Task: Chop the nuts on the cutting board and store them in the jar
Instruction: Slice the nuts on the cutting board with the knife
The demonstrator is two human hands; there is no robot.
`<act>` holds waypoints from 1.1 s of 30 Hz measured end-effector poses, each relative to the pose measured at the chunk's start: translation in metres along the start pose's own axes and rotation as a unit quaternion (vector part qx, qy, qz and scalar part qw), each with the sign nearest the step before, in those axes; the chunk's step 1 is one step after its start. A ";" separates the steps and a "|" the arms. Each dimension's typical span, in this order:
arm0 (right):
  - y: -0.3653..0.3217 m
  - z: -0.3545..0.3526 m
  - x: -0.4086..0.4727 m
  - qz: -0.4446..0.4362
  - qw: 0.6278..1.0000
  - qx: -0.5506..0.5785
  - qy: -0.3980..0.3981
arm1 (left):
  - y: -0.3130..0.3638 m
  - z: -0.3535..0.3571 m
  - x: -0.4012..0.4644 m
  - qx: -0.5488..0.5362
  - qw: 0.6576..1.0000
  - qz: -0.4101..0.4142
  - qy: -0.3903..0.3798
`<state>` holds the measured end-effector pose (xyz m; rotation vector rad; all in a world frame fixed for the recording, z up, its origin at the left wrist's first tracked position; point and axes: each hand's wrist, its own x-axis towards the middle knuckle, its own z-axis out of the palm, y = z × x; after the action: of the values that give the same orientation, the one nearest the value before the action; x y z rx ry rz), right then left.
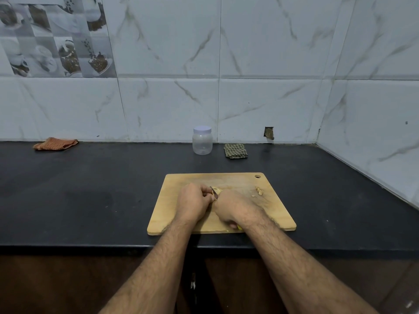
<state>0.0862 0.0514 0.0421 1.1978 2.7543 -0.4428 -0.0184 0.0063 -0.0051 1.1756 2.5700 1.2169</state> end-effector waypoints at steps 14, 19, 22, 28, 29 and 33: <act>-0.007 -0.009 -0.019 -0.008 0.998 -0.059 -0.036 | 0.003 -0.001 -0.003 -0.009 1.000 -0.001 0.012; -0.001 -0.005 -0.021 0.015 0.999 -0.028 -0.016 | 0.002 0.001 -0.001 -0.003 1.000 -0.008 0.014; 0.004 -0.004 -0.024 0.027 1.000 -0.004 -0.006 | 0.000 0.002 -0.001 0.003 1.000 -0.008 0.015; 0.013 -0.001 -0.035 0.024 1.000 0.016 0.005 | 0.000 0.003 0.000 0.009 1.000 -0.001 0.015; 0.014 -0.001 -0.036 0.021 1.000 0.014 0.007 | 0.000 0.003 0.000 0.011 1.000 -0.001 0.015; 0.017 -0.003 -0.045 0.020 1.000 0.012 0.005 | 0.000 0.003 -0.001 0.011 1.000 -0.004 0.017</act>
<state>0.1293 0.0324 0.0507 1.2602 2.7363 -0.4685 -0.0165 0.0081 -0.0073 1.1588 2.6159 1.2208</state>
